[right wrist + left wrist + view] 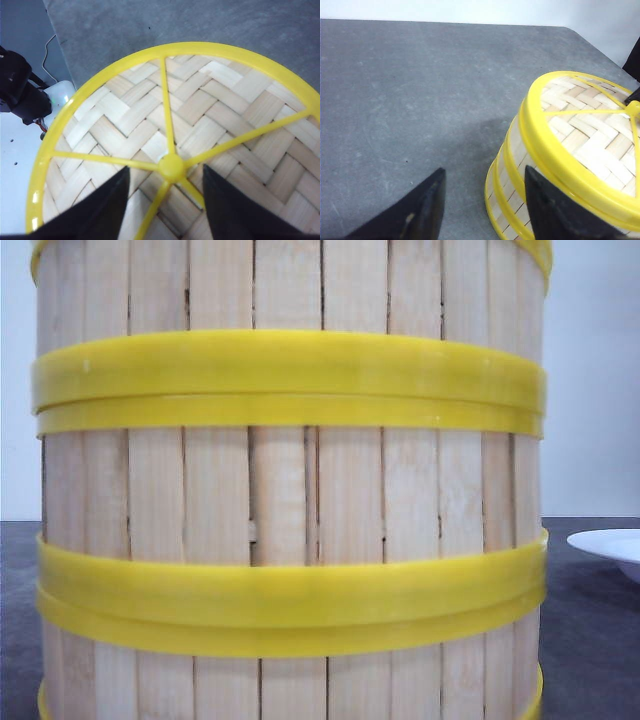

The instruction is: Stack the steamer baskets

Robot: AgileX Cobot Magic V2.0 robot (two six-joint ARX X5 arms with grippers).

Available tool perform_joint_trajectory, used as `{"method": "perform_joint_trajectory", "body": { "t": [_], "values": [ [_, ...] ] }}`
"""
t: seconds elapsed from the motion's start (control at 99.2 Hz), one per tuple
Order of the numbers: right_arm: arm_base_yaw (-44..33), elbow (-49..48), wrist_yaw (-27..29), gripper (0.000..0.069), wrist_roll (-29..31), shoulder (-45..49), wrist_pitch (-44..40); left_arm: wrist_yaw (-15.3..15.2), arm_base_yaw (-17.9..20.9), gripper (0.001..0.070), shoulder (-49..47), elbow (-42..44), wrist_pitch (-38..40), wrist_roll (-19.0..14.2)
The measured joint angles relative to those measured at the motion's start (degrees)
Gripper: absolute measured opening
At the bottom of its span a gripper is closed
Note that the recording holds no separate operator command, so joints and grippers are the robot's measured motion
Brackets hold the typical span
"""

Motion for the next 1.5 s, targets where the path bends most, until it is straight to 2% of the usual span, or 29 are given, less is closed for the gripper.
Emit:
{"method": "perform_joint_trajectory", "body": {
  "t": [0.141, 0.363, 0.494, 0.595, 0.847, 1.23, 1.503],
  "values": [
    [-0.1, 0.4, 5.3, 0.0316, 0.0, -1.3, -0.5, 0.0, 0.0, 0.0296, 0.0, 0.0, 0.0, 0.0],
    [-0.3, 6.8, 17.9, 0.0318, 0.0, -8.1, -0.2, 0.0, 0.0, 0.0296, 0.0, 0.0, 0.0, 0.0],
    [-0.3, 8.8, 21.7, 0.0318, 0.3, -12.8, 0.4, 0.0, 0.0, 0.0296, 0.0, 0.0, 0.0, 0.0],
    [-0.3, 8.8, 26.5, 0.0318, 1.3, -15.3, -1.8, 0.0, 0.0, 0.0296, 0.0, 0.0, 0.0, 0.0],
    [-0.3, 8.1, 43.2, 0.0318, 6.3, -22.1, -11.0, 0.0, 0.0, 0.0296, 0.0, 0.0, 0.0, 0.0],
    [-0.3, -1.0, 43.7, 0.0318, 13.7, -27.4, -13.9, 0.0, 0.0, 0.0296, 0.0, 0.0, 2.1, 0.0],
    [-0.3, -3.0, 45.4, 0.0317, 15.1, -27.5, -14.0, 0.0, 0.0, 0.0296, 0.0, 0.0, 2.1, 0.0]
  ]
}}
